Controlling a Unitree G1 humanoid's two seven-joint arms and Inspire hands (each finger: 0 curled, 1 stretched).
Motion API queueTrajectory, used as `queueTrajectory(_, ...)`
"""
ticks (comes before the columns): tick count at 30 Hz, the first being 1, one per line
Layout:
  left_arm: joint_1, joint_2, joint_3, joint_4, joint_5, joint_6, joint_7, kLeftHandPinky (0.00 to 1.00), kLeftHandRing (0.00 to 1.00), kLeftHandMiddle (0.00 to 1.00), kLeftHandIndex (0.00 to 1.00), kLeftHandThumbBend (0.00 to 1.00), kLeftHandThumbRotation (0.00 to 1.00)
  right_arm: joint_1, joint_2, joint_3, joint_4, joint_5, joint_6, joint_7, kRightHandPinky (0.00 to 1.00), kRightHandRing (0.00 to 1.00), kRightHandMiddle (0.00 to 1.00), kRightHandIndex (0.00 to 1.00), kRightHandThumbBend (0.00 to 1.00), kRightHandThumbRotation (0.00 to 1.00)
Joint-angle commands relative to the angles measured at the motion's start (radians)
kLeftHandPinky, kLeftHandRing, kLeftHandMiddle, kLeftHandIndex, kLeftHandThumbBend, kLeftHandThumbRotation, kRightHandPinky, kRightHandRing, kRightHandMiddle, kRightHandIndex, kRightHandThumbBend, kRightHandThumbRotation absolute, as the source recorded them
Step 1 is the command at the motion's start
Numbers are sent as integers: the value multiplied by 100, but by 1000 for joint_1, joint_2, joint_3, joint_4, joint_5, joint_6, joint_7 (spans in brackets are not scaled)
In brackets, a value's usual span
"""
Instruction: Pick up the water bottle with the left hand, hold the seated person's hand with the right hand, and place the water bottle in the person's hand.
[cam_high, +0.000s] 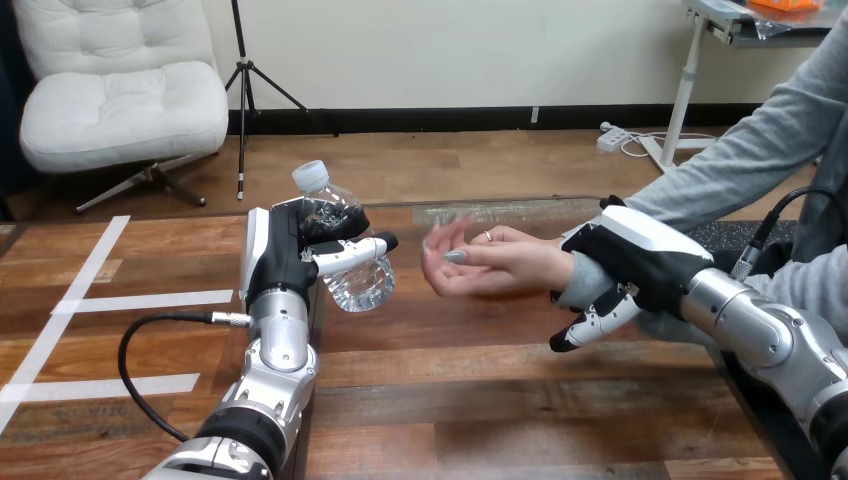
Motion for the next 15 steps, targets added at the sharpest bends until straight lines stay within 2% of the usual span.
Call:
queueTrajectory(1, -83, 20, -14, -67, 19, -37, 8, 42, 46, 46, 51, 75, 0, -63, 3, -13, -17, 2, -1, -10, 30, 34, 39, 39, 82, 0)
queueTrajectory(15, -82, 16, -16, -64, 19, -43, 6, 43, 46, 46, 51, 75, 0, -64, 6, -16, -14, 4, -3, -12, 30, 33, 39, 40, 82, 0)
